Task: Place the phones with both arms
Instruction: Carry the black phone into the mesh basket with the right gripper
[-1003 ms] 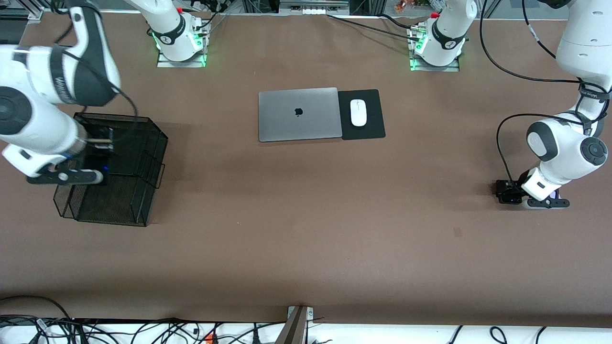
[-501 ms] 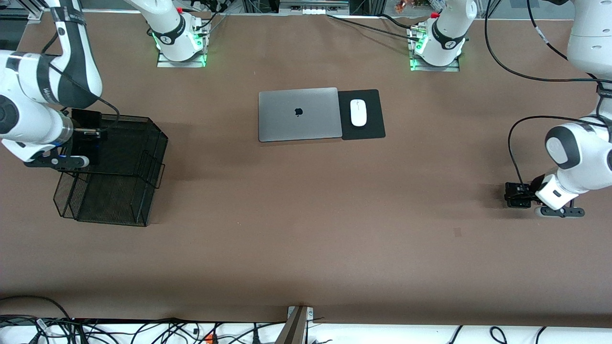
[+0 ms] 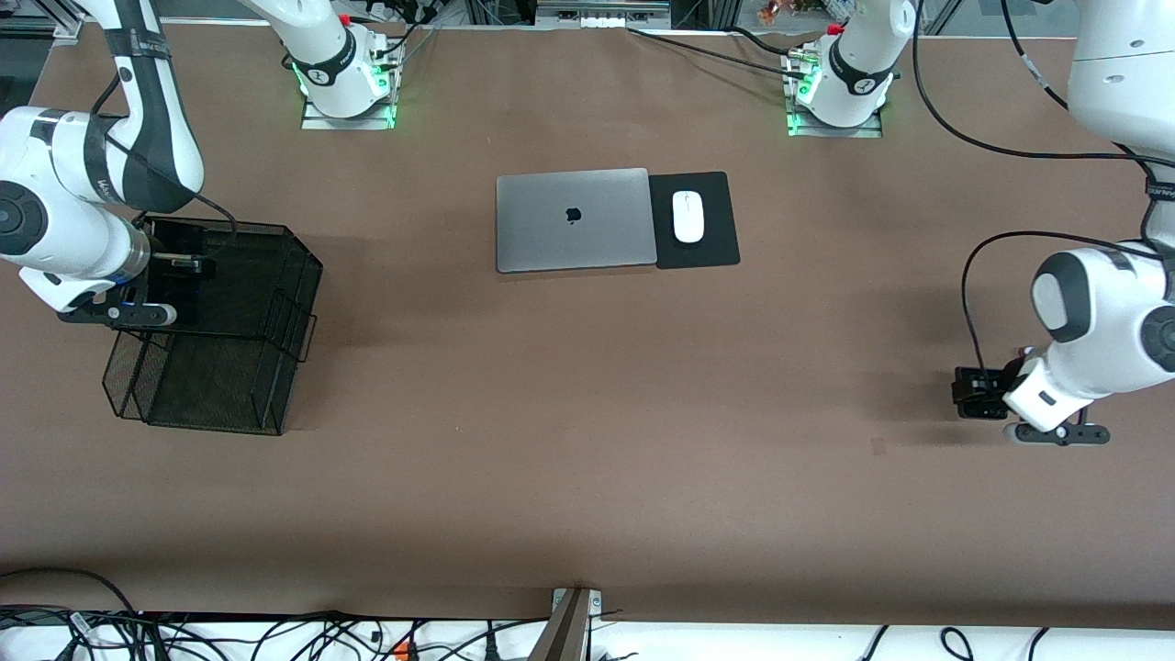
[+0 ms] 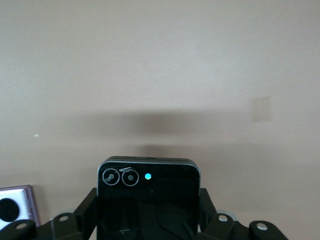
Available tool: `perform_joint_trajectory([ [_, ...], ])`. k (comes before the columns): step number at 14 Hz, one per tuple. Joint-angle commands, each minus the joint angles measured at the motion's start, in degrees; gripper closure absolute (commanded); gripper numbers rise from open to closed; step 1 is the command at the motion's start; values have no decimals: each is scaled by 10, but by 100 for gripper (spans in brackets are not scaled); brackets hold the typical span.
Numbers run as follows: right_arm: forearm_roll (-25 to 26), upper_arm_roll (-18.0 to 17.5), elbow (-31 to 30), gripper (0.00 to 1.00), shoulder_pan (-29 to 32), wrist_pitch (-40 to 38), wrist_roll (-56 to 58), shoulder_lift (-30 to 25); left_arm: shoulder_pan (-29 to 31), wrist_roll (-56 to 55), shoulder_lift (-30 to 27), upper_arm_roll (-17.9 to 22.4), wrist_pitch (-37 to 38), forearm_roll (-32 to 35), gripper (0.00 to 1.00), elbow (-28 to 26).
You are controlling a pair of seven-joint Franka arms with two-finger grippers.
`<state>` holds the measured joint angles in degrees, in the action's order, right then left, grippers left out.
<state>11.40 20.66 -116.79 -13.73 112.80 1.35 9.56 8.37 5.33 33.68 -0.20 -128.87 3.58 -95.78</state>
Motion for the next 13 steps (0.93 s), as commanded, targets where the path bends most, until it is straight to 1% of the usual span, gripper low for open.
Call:
perform_joint_trajectory([
  [1,-10,10,-7,87,5,8,-4,-2,-41,-62,-3,5,18,17,63,15],
  [5,-10,26,-7,87,7,8,12,10,-98,-153,3,5,25,17,63,33],
  [8,-11,27,-3,87,22,25,25,20,-142,-202,18,5,27,15,63,47],
  [10,-15,28,-2,85,33,38,42,33,-178,-252,34,6,36,16,63,66],
  [11,-16,28,-1,82,41,44,48,37,-193,-276,47,6,38,16,63,80],
  [13,-16,27,1,82,43,47,53,38,-232,-328,73,6,39,14,63,102],
])
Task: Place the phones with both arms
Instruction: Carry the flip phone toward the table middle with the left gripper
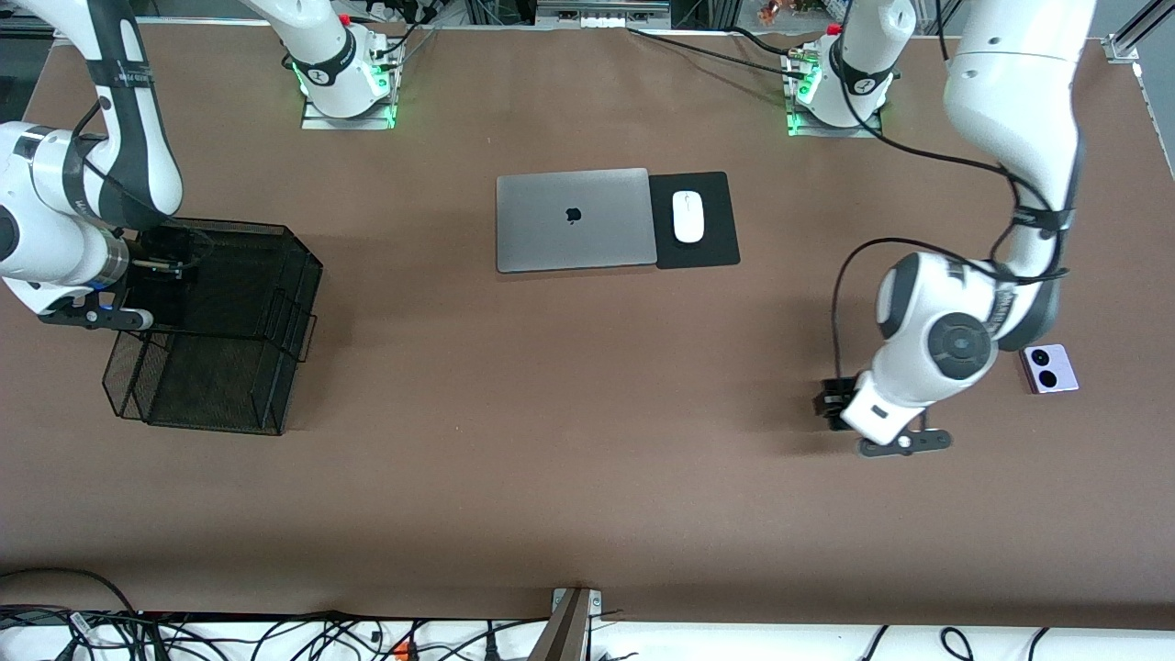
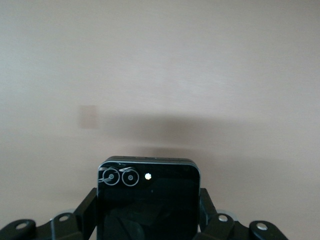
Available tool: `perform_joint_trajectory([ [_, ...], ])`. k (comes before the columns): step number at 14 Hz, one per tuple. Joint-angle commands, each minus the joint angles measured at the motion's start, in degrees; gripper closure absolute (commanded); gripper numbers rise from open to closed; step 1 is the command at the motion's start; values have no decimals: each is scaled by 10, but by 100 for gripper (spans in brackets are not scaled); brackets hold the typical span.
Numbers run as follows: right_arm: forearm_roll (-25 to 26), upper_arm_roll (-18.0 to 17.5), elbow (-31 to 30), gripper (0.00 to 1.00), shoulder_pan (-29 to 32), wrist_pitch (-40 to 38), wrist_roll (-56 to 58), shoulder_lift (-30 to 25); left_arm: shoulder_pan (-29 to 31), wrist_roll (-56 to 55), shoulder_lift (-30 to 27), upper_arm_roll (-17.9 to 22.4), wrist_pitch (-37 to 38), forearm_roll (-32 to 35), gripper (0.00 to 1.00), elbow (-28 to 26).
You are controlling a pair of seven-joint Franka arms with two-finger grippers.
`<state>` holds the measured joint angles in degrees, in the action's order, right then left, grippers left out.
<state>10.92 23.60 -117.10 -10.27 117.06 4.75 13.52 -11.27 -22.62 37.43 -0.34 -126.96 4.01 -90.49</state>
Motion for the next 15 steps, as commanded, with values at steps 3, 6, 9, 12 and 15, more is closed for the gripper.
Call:
perform_joint_trajectory([
  [3,-13,-2,16,52,10,4,19,8,-80,-96,72,7,26,8,63,92],
  [6,-35,-2,31,14,10,3,18,15,-104,-123,81,7,26,6,63,99],
  [9,-40,-3,52,1,8,-2,15,23,-139,-157,93,7,25,6,63,113],
  [12,-40,-5,58,1,3,-3,15,23,-183,-192,119,7,26,8,63,140],
  [15,-49,-12,97,1,-4,-21,17,23,-212,-209,124,7,25,7,63,149],
])
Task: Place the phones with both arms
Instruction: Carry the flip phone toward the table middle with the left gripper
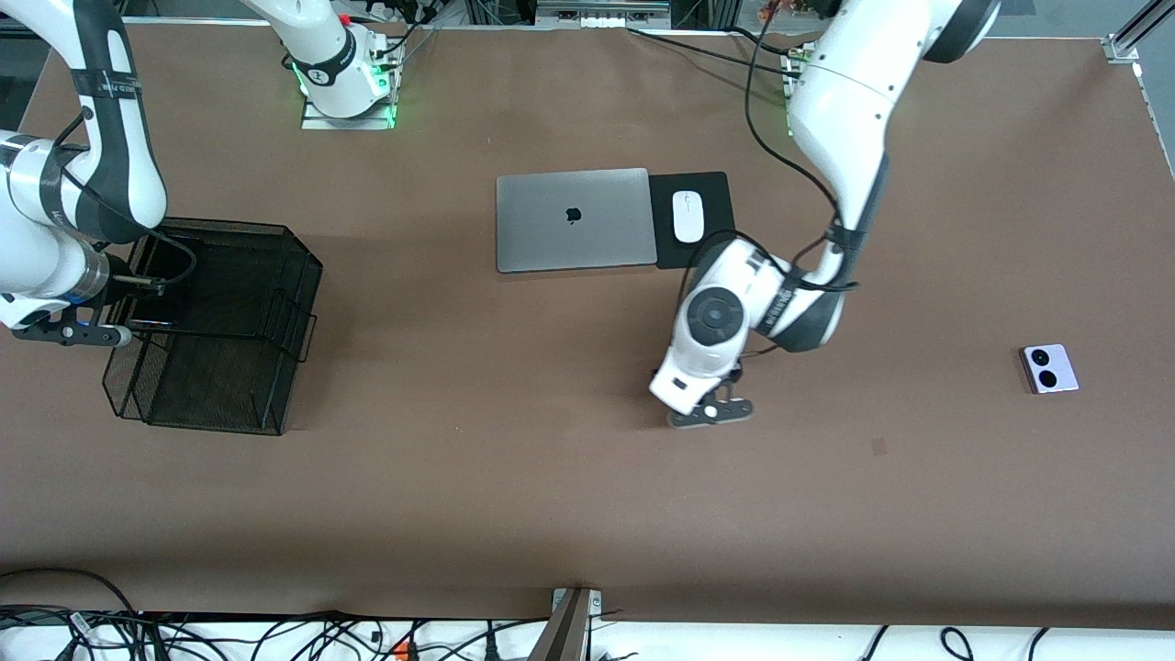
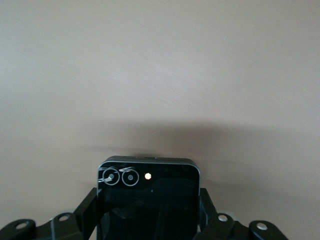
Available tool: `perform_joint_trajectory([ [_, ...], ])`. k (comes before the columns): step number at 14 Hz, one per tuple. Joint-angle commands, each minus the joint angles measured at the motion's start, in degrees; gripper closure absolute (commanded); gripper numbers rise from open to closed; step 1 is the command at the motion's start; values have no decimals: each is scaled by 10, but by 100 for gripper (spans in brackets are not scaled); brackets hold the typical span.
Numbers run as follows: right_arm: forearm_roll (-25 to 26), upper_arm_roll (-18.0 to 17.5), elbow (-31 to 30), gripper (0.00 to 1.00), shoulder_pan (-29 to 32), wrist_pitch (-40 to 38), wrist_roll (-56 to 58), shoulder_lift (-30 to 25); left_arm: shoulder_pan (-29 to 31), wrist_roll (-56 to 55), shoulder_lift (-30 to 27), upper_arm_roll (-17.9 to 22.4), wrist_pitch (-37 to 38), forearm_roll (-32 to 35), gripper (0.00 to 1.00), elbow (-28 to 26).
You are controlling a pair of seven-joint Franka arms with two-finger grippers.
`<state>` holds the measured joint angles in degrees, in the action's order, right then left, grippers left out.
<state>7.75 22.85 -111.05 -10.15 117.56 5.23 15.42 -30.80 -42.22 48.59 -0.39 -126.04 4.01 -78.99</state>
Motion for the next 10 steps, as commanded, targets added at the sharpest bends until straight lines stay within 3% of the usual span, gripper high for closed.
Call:
perform_joint_trajectory([
  [1,-36,-10,59,1,-8,-43,13,4,-24,-14,15,7,16,5,64,38],
  [5,-77,-23,144,1,-18,-123,13,7,-53,-13,51,7,16,6,64,95],
  [10,-112,-24,171,1,-31,-129,13,7,-87,-14,74,7,9,5,64,138],
])
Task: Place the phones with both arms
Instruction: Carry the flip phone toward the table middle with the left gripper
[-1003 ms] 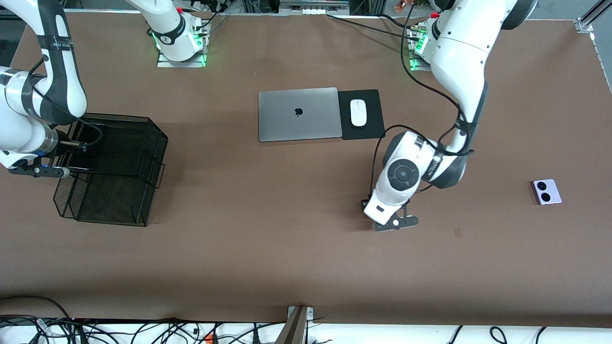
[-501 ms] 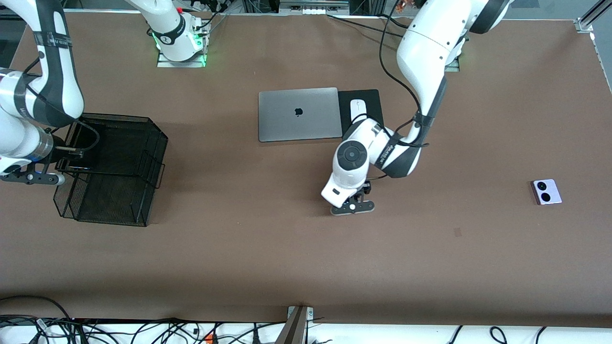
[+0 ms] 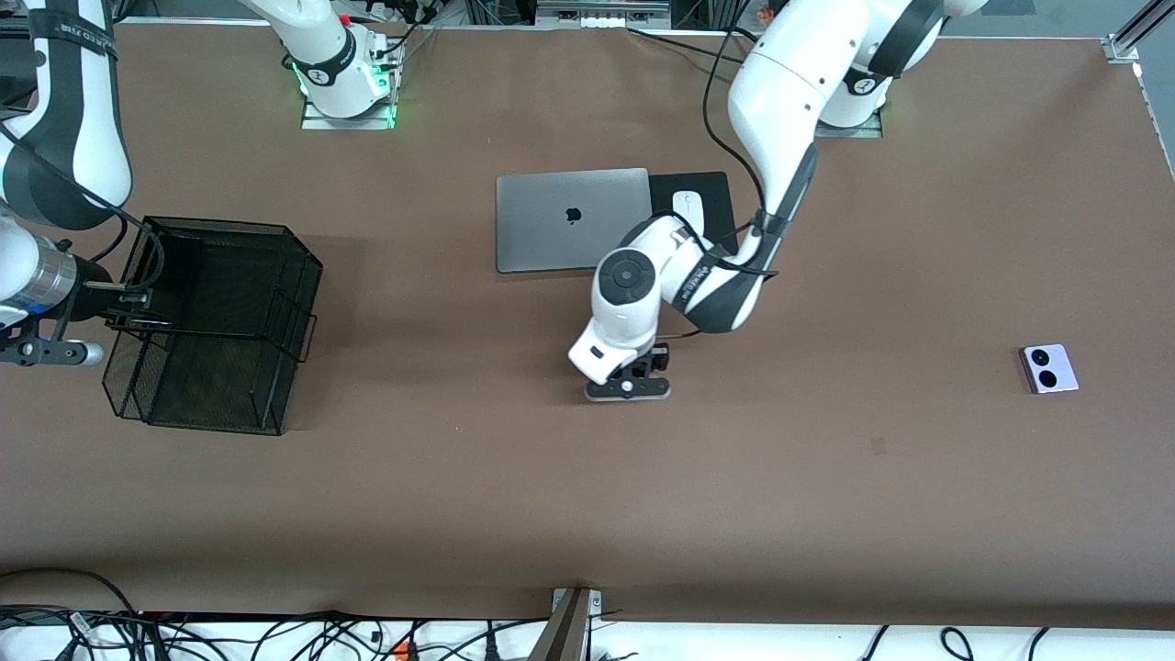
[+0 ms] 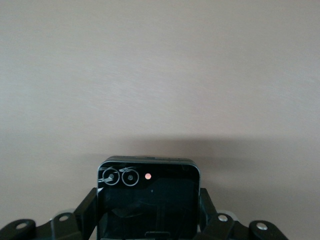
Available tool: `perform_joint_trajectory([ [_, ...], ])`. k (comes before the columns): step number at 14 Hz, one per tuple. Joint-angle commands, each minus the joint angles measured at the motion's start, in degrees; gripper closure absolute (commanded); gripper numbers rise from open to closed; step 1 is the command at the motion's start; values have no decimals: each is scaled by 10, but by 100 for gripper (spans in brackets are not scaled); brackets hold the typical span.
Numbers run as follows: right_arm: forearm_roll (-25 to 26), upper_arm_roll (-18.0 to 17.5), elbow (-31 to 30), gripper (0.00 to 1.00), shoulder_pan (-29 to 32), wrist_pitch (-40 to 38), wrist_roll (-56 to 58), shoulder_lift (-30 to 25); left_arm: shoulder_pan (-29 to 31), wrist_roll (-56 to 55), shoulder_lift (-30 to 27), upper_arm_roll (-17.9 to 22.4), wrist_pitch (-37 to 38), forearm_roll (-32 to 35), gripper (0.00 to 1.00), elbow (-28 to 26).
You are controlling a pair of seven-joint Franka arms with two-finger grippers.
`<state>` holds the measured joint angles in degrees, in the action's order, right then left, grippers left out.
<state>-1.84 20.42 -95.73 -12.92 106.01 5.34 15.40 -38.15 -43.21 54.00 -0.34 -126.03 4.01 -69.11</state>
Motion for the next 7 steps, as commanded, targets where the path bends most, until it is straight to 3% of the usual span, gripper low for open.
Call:
perform_joint_trajectory([
  [1,-17,1,17,1,-6,-14,11,7,-17,-4,28,6,10,4,64,52],
  [7,-17,1,17,1,-16,-18,8,6,-28,-7,62,4,-46,4,63,95],
])
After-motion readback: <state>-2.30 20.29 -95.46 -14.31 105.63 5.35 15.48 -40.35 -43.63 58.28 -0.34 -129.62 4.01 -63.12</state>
